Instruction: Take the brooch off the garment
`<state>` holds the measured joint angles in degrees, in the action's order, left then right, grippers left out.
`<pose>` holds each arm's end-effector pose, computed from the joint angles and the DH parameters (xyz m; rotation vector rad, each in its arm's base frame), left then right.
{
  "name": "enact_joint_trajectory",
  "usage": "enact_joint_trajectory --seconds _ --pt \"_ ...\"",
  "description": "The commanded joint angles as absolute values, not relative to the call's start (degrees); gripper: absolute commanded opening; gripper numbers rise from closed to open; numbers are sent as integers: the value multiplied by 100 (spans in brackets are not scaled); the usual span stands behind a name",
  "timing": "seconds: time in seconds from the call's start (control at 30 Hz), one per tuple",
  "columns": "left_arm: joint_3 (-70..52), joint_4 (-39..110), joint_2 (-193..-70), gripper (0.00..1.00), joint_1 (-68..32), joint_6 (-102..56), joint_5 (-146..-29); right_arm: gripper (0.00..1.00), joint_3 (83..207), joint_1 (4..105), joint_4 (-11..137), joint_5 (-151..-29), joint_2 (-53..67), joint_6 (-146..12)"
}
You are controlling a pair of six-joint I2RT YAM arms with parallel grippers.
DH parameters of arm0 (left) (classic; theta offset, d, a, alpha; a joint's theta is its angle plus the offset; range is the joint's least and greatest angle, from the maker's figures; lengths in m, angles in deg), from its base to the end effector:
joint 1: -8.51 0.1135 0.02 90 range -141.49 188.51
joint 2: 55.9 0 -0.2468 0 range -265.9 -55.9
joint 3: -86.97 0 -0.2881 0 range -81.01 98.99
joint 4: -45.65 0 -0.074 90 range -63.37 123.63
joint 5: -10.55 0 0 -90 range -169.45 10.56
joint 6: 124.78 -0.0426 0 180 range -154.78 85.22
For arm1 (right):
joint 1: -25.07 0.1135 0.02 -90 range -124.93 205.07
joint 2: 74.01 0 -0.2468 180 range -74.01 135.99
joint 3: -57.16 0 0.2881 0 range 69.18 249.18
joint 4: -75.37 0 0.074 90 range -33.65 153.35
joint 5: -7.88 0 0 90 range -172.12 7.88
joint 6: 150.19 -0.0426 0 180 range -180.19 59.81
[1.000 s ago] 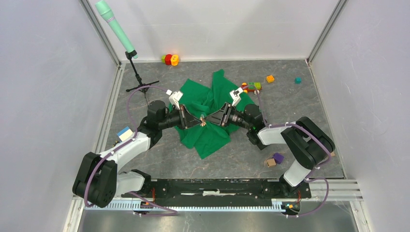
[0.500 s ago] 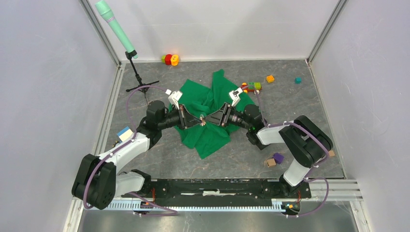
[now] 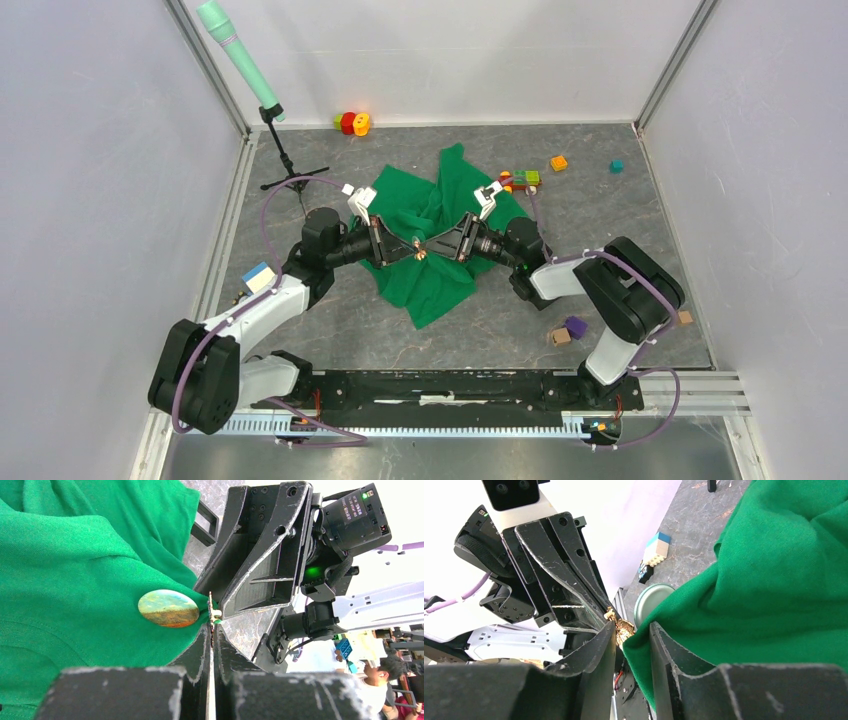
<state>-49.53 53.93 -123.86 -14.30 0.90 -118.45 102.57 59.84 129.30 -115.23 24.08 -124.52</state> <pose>0.2592 -0.1381 0.1931 0.2953 1.9853 -1.3111 0.2652 0.2125 0.1311 -0.0690 1.8651 1.7333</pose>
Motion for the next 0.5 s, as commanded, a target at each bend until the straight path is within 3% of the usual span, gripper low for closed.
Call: enact_joint_trajectory --seconds 0.0,0.17,0.47 --pt "-4924 5815 -12296 2 -1415 293 -12084 34 10229 6021 13190 -11601 2496 -12462" --pt "-4912 5815 -12311 2 -1416 298 -12092 25 10264 6044 13191 -11647 2550 -12454" --pt "-4878 5845 -12393 2 -1417 320 -12146 25 10337 6100 13107 -11698 2637 -12403"
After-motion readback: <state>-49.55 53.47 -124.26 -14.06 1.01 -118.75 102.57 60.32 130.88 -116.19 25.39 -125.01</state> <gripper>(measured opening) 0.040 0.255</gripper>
